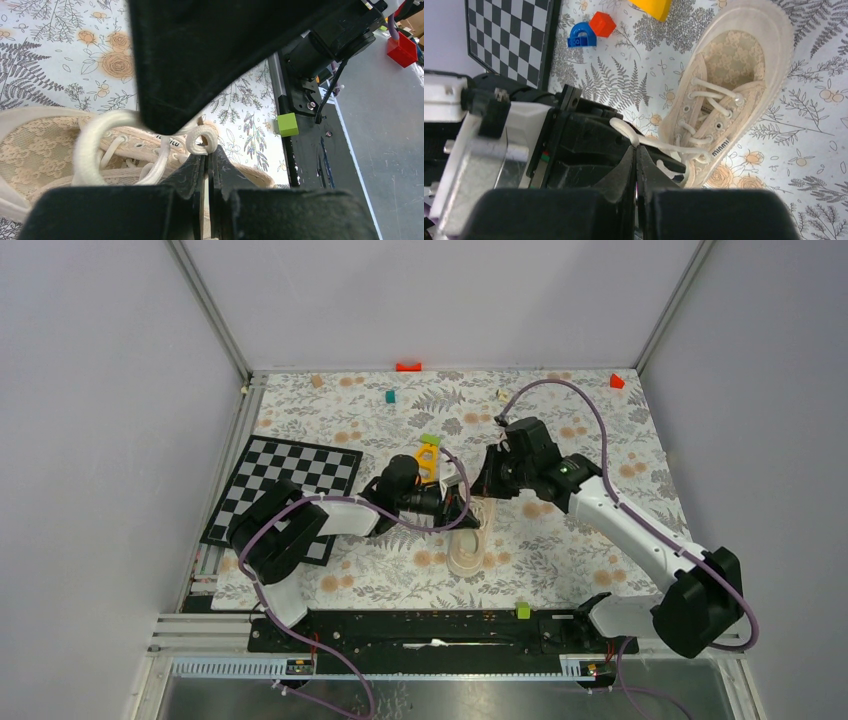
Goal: Tie the shoes
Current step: Wrap the shoelace around the shoelace.
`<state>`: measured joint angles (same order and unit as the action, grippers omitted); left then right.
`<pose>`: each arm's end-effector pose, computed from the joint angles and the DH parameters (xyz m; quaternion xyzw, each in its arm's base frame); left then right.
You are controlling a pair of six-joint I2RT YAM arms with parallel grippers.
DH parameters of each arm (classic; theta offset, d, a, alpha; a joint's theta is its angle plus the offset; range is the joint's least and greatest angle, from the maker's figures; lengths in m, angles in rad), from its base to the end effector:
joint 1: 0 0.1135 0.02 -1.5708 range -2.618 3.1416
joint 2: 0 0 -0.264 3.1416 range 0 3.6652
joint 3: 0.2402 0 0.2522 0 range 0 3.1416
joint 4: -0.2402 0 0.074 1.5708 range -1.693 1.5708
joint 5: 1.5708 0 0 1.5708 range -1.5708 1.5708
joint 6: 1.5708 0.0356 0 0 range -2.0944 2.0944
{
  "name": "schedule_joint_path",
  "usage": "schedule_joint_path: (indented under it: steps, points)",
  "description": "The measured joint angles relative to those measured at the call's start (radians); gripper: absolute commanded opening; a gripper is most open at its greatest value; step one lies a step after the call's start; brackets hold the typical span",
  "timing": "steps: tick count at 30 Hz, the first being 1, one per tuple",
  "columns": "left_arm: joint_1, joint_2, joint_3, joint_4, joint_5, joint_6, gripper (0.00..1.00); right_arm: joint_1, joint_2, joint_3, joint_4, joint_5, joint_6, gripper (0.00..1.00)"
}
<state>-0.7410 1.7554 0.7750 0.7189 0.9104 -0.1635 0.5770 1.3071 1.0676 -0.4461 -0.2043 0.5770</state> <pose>0.2372 -0.2551 0.1781 0.4595 0.6068 -0.5527 0.3395 0.2371 0.1630 0.2996 -0.0437 0.8989 0.3096 0.3068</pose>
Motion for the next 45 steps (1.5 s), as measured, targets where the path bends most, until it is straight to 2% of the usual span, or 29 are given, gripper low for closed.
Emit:
schedule_joint_path:
  steps: [15, 25, 45]
  points:
    - [-0.011, 0.023, 0.035, -0.037, -0.042, 0.002, 0.00, 0.019, -0.143, -0.082, -0.076, -0.008, -0.004, 0.00]
    - [-0.016, 0.042, 0.049, -0.027, -0.060, -0.019, 0.00, 0.043, -0.151, -0.120, -0.102, -0.029, -0.005, 0.00]
    - [-0.016, 0.054, -0.035, 0.197, -0.075, -0.145, 0.00, 0.077, -0.200, -0.292, -0.124, -0.064, -0.001, 0.00]
